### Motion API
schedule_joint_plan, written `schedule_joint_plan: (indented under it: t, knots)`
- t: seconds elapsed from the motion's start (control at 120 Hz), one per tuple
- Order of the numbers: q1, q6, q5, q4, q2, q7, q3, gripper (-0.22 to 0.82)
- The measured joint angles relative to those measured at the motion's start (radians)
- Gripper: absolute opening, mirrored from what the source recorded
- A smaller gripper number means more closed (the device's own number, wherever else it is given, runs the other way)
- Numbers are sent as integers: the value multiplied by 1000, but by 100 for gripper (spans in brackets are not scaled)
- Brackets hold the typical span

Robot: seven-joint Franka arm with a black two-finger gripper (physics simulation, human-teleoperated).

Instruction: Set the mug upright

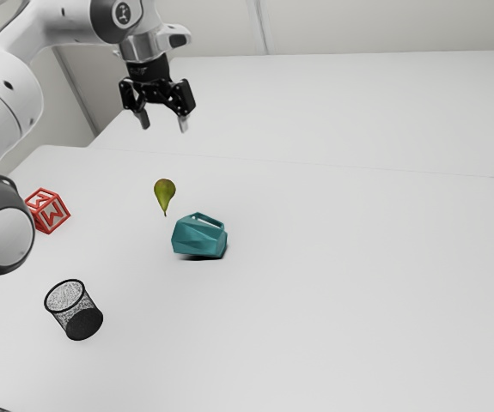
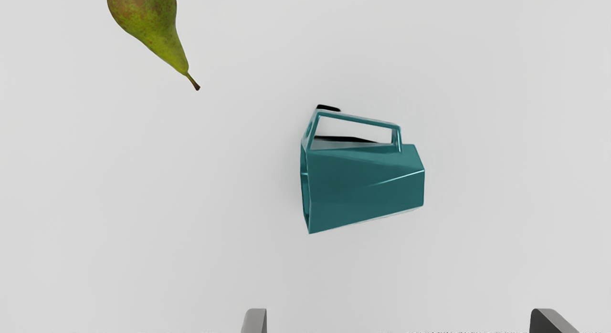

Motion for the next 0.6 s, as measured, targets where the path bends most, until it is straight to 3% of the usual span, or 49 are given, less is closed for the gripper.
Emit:
schedule_joint_plan:
  t: [0.167, 0.25, 0.383, 0.6]
  knots:
    - [1, 1, -20, -12, -7, -2, 8, 60]
    - [6, 27, -59, -81, -19, -4, 14, 60]
    - [2, 90, -192, -321, -109, 16, 133, 60]
    - [22, 200, -373, -484, -125, 144, 246, 60]
